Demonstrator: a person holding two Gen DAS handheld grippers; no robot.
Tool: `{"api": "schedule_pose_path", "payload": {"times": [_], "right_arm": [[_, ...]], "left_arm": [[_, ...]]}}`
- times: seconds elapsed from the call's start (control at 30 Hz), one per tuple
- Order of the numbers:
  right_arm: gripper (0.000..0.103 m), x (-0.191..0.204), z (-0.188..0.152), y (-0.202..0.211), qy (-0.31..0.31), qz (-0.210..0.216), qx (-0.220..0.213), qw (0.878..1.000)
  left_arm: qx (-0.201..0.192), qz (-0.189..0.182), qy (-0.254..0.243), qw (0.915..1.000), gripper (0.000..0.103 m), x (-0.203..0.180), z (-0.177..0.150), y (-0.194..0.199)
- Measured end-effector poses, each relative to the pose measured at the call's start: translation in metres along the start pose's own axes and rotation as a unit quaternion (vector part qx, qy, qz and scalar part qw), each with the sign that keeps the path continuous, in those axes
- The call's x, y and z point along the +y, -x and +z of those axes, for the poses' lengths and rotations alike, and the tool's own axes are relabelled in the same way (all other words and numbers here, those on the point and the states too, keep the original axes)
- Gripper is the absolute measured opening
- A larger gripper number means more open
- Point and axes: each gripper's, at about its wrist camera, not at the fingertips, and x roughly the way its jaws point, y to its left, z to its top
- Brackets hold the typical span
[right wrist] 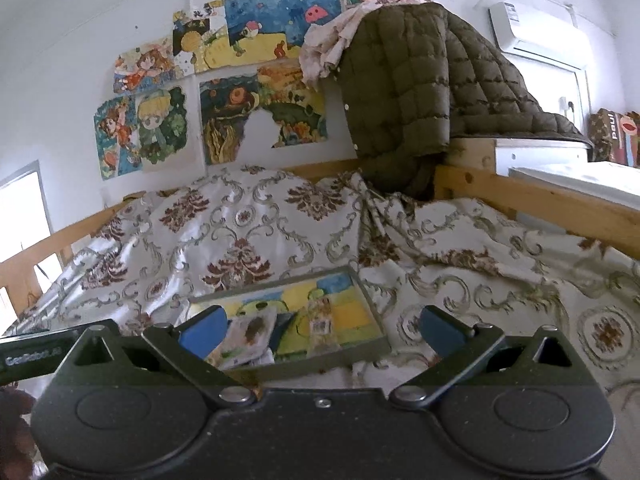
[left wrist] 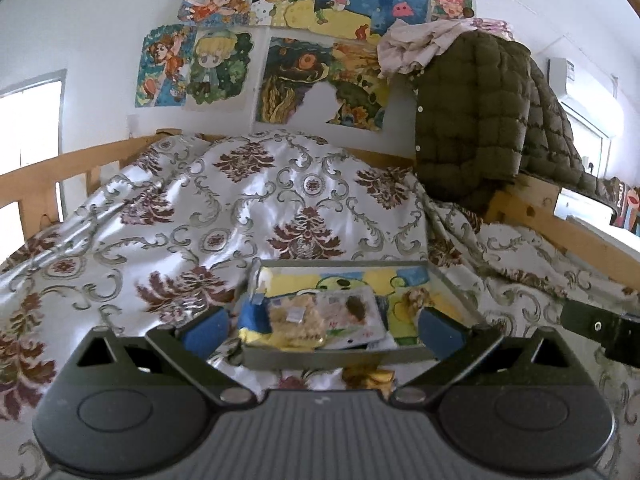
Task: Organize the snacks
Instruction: 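Raise both open tools out of the tray and back toward the remaining snacks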
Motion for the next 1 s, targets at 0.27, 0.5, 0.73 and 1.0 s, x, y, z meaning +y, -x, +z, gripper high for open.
{"api": "schedule_pose_path", "payload": {"times": [0.27, 0.5, 0.73, 1.0], "right_arm": [[0.102, 0.008, -0.028, 0.018, 0.017, -0.027, 0.047, 0.998], [0.102, 0.021, -0.040, 0.034, 0.043, -0.041, 0.050, 0.997], [0.102, 0.028, -0.051, 0.044, 0.061, -0.047, 0.062, 0.995], [0.102, 0.032, -0.066, 0.044, 0.070, -0.045, 0.099, 0.992]], "left_arm": [[0.015, 0.015, -0.010, 0.9997, 0.103, 0.015, -0.027, 0.033], [0.037, 0.042, -0.016, 0.9983, 0.103, 0.029, -0.047, 0.051], [0.062, 0.060, -0.038, 0.9955, 0.103, 0.031, -0.060, 0.059], [0.077, 0.080, -0.057, 0.9922, 0.103, 0.029, -0.065, 0.062]]}}
